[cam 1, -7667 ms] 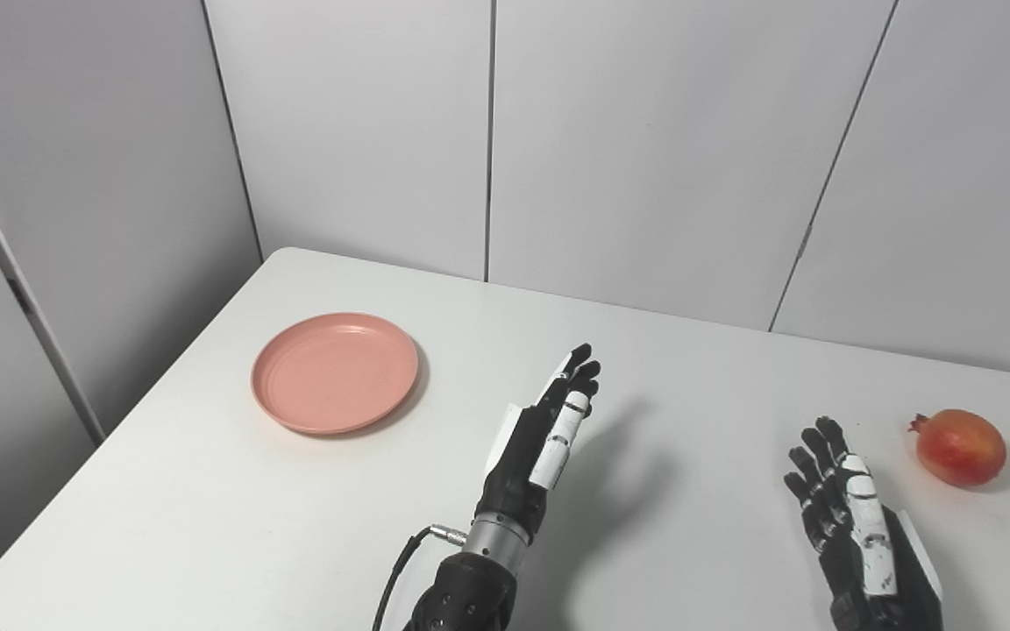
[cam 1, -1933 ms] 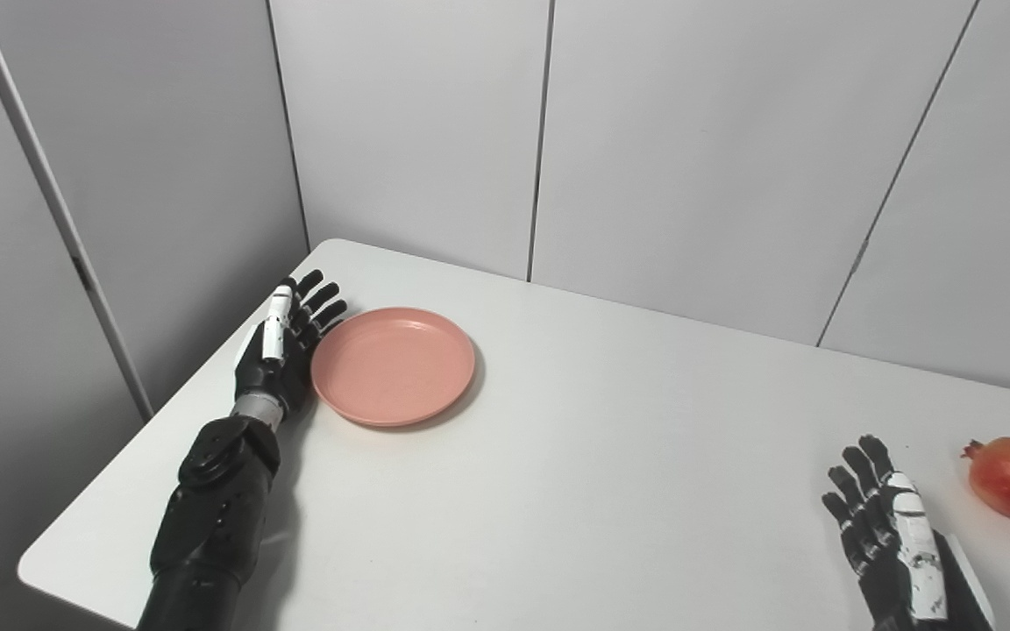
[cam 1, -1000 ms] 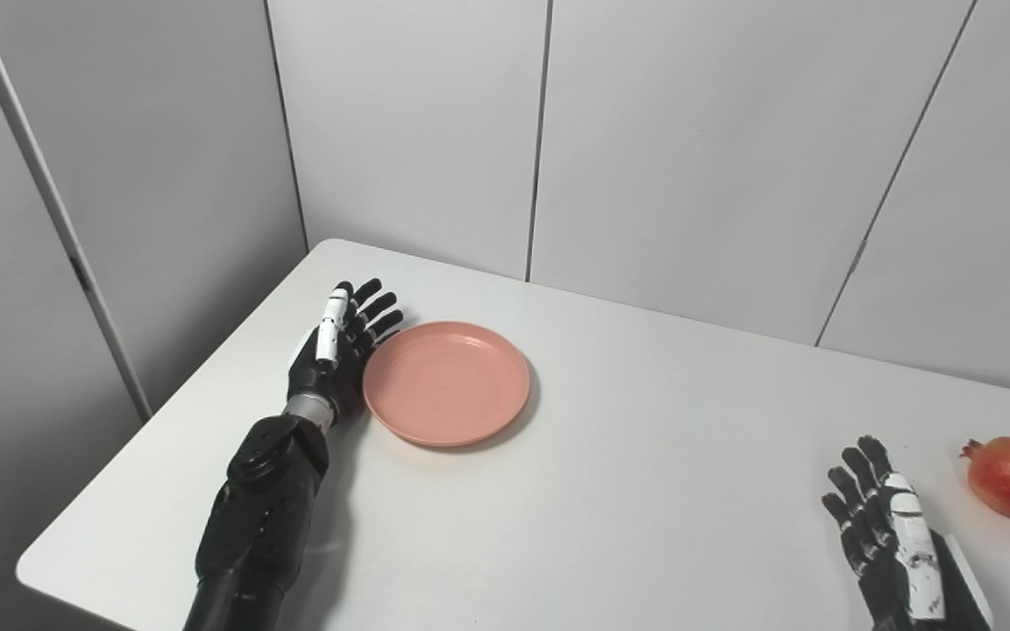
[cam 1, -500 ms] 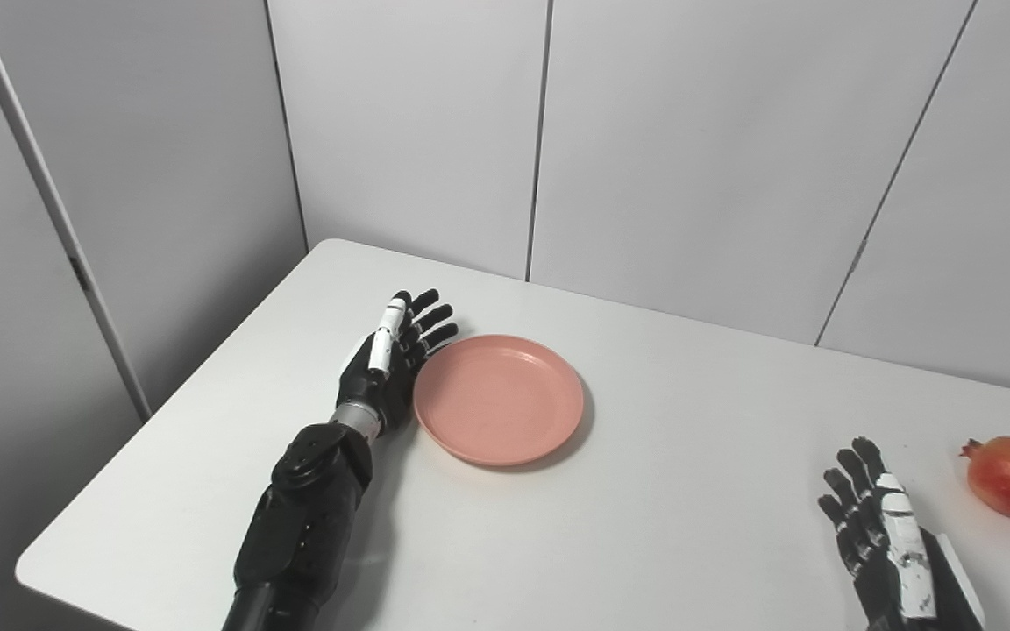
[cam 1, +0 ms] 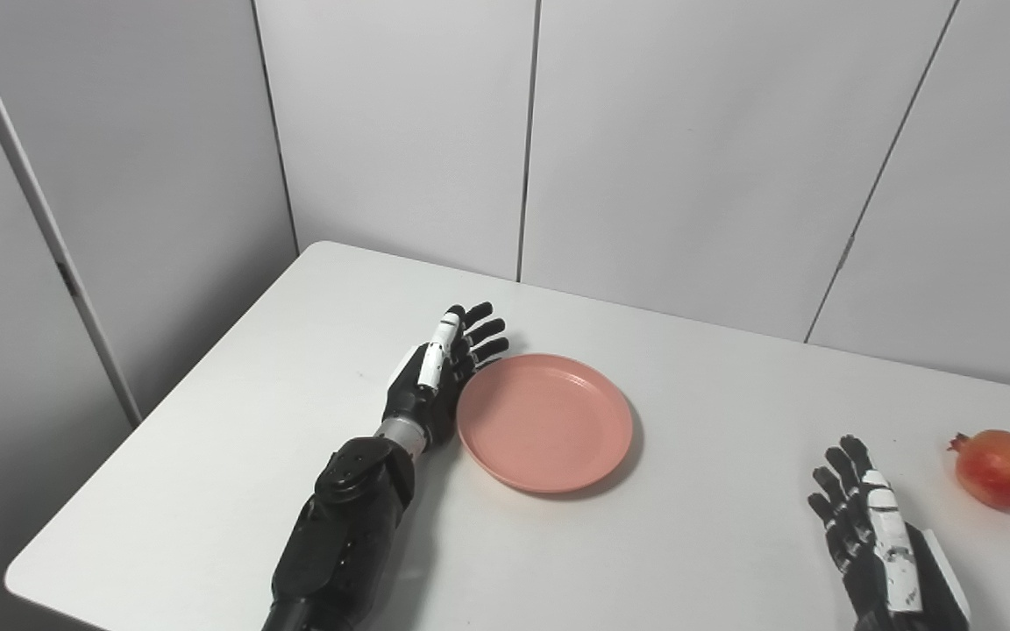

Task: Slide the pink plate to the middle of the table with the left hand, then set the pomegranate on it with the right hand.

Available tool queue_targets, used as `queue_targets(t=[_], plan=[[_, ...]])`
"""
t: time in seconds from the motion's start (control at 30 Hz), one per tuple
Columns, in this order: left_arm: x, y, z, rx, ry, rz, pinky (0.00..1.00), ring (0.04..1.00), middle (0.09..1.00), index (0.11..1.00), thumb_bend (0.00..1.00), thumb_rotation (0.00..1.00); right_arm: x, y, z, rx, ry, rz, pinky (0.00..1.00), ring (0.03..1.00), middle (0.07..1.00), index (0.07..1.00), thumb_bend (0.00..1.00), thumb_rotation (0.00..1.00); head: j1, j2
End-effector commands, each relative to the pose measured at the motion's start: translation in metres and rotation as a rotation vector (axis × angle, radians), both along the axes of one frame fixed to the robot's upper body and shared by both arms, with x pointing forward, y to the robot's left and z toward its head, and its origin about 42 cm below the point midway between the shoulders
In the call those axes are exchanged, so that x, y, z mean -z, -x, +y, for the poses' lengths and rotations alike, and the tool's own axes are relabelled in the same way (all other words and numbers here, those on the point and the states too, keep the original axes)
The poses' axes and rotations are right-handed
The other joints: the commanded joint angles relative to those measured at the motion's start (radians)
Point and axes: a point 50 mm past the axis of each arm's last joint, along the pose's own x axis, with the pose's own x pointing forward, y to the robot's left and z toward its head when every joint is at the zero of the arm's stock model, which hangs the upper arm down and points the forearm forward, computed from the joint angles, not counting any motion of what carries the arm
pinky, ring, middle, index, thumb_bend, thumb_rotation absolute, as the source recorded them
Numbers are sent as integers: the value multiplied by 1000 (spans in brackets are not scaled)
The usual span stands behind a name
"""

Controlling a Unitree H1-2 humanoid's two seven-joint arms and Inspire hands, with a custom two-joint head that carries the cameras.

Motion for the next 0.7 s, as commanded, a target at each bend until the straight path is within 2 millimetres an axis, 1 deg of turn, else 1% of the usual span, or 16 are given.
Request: queue_targets(t=[0.0, 0.17, 0.37, 0.47, 0.57, 0.67], plan=[[-10, -8, -16, 44, -6, -20, 833, 846, 853, 839, 374, 1000, -19, -7, 3, -11, -17, -89, 1000, 1000, 1000, 1000, 190, 1000, 0, 0], [-10, -5, -35, 81, 15, -28, 850, 854, 861, 847, 387, 1000, -19, -7, 4, -13, -7, -96, 1000, 1000, 1000, 1000, 192, 1000, -20, 10], [-9, -1, -56, 102, 16, -44, 846, 859, 873, 858, 391, 1000, -19, -7, 6, -13, -14, -85, 1000, 1000, 1000, 1000, 213, 1000, -39, 20], [-10, 4, -70, 108, 21, -44, 844, 860, 871, 857, 388, 1000, -20, -6, 8, -12, -8, -93, 1000, 1000, 1000, 1000, 219, 1000, -53, 27], [-12, 8, -79, 121, 25, -46, 847, 862, 873, 862, 391, 1000, -21, -6, 9, -14, -6, -95, 1000, 1000, 1000, 1000, 224, 1000, -65, 32], [-13, 12, -86, 125, 41, -43, 848, 861, 869, 859, 395, 1000, -22, -6, 11, -14, 0, -94, 1000, 1000, 1000, 1000, 230, 1000, -91, 41]])
